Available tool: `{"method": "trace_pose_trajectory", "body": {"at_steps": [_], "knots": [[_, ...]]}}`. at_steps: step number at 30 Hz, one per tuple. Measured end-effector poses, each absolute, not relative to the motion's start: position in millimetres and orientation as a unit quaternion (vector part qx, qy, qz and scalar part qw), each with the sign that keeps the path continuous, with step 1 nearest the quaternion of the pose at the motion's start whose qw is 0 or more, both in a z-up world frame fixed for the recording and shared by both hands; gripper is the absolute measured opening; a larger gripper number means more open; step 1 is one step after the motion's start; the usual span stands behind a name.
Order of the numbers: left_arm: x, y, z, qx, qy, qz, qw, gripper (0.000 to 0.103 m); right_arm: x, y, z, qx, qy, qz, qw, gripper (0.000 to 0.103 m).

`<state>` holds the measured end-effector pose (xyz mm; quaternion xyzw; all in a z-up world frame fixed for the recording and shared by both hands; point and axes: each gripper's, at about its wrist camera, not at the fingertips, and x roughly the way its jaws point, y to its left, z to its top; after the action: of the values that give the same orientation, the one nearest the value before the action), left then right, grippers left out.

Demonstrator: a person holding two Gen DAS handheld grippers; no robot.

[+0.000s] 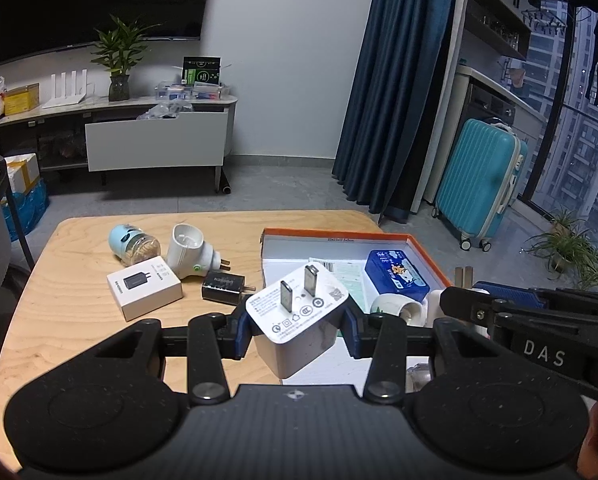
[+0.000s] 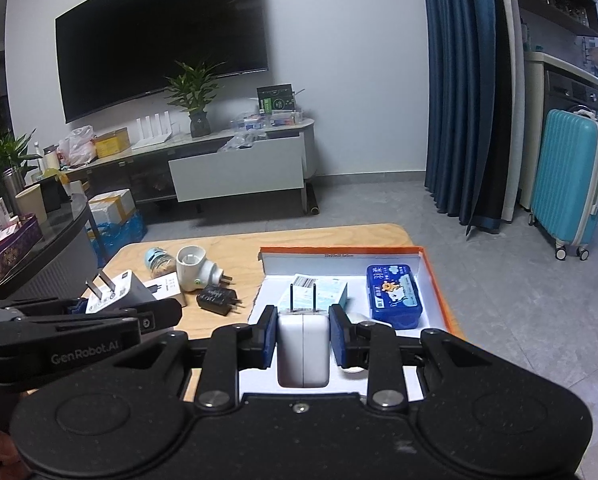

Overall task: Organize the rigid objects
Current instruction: 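Carry the white charger and small white plug over the white box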

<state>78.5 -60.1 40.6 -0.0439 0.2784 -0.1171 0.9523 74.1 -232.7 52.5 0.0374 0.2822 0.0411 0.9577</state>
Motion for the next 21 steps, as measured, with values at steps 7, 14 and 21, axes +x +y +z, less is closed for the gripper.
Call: {"method": "trace_pose_trajectory", "body": {"at_steps": [7,14,21], "knots": [[81,-67,41,-0.04,0.278,-0.124,0.952,0.044,74,-239,54,0.039,0.278,0.031,0.959,0.034],[85,-72,40,-0.038,0.282,-0.133,0.949,0.044,75,-248,54,0.042,0.276,0.02,0.96,0.034],[89,-79,41,-0.036,0.283,-0.139,0.948,0.044,75,-255,55,0.042,0.274,0.01,0.961,0.034]]}}
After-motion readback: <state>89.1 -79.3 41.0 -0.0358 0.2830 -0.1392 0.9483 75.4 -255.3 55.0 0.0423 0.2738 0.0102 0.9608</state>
